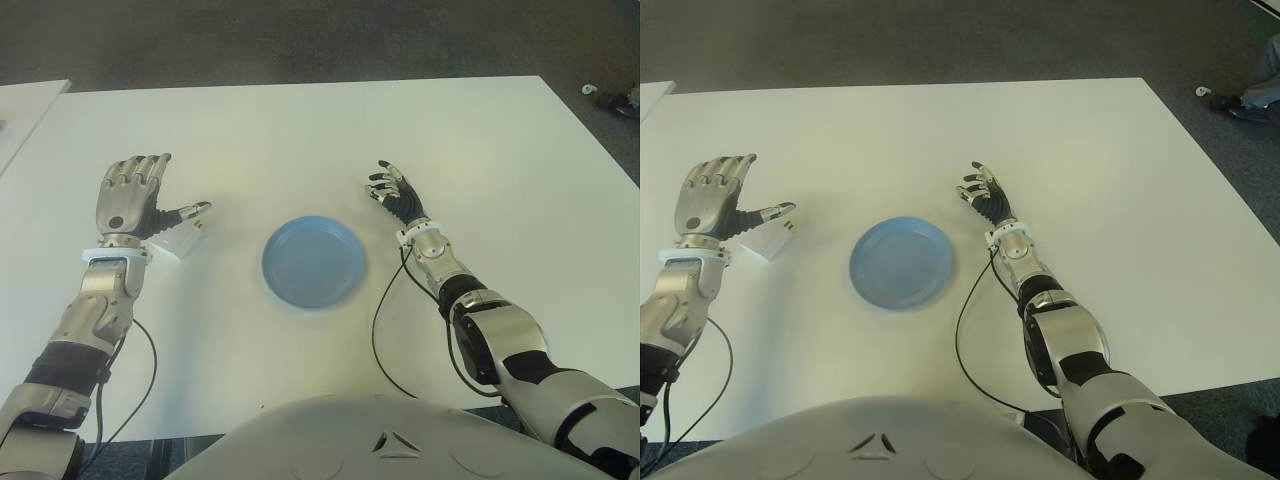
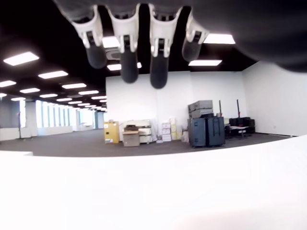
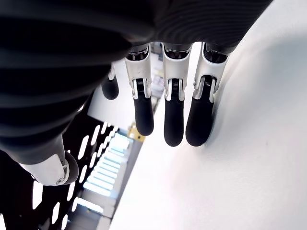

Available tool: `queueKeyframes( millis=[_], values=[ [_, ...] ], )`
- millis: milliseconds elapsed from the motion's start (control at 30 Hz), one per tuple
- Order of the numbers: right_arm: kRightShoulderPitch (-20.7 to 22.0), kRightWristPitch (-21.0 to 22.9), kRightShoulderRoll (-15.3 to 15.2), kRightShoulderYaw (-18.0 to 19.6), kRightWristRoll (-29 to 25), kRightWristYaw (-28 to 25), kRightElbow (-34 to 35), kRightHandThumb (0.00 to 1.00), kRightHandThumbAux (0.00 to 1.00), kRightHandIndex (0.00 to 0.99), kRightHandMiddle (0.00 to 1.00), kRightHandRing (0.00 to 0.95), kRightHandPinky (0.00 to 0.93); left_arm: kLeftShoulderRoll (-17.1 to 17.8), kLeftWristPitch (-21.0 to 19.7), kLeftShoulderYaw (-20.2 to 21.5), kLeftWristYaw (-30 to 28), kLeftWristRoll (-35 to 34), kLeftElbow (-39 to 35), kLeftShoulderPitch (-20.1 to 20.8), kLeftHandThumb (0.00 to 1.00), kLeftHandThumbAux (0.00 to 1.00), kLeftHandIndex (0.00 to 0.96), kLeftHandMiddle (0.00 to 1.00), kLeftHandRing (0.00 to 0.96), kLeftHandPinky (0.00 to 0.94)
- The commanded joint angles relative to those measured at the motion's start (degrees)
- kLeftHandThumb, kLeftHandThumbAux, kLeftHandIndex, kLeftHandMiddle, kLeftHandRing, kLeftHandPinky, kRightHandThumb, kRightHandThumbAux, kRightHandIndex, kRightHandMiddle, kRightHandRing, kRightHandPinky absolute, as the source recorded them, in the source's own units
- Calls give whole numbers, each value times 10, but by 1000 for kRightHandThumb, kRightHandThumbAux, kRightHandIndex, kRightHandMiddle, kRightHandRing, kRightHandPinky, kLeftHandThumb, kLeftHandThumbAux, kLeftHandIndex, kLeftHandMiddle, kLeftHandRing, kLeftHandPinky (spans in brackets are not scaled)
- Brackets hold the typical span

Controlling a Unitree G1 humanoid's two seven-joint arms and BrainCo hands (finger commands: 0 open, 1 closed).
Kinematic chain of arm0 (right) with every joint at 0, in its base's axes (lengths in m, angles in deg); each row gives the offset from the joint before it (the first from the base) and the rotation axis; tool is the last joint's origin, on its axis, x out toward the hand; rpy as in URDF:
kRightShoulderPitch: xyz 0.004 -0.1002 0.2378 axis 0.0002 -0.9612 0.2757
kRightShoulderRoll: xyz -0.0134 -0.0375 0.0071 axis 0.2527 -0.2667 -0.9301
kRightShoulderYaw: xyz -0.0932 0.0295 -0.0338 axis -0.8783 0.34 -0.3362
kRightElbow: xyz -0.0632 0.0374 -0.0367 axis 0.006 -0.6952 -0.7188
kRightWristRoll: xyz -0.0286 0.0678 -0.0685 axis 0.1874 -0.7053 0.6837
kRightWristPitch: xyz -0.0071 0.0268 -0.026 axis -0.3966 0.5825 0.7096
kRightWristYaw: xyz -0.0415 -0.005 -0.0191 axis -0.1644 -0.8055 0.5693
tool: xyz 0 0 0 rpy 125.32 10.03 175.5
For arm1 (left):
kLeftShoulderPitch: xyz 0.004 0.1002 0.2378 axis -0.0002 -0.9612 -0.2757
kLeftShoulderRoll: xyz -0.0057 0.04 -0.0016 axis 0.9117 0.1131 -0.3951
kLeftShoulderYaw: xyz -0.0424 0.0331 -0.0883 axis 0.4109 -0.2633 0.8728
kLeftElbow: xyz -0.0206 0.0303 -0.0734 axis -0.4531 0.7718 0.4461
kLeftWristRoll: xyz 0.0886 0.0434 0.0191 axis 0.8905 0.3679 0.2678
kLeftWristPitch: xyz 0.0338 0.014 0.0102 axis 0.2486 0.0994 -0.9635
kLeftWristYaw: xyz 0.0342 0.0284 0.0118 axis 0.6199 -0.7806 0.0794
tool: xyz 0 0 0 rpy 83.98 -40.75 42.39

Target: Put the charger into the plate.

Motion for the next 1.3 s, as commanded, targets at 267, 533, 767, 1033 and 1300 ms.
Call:
queueKeyframes(
  millis=[267, 533, 767, 1033, 1300],
  values=[
    [-46, 46, 17, -24, 27, -6, -33, 0, 527, 13, 278, 299, 236, -64, -141, 9, -89, 33, -85, -58, 188, 155, 0, 0, 0, 0],
    [-46, 46, 18, -29, 27, 1, -33, 0, 530, 19, 272, 288, 228, -97, -197, 8, -125, 46, -130, -84, 173, 176, 0, 0, 0, 0],
    [-46, 44, 17, -34, 29, 5, -32, 0, 545, 38, 280, 292, 241, -113, -229, 5, -157, 65, -179, -111, 162, 183, 0, 0, 0, 0],
    [-46, 39, 18, -37, 30, 10, -32, 19, 596, 63, 294, 315, 301, -121, -256, 8, -199, 78, -207, -118, 165, 179, 0, 0, 0, 0],
    [-46, 40, 19, -38, 31, 12, -32, 21, 615, 74, 293, 321, 305, -127, -271, 10, -222, 87, -218, -121, 166, 176, 0, 0, 0, 0]
  ],
)
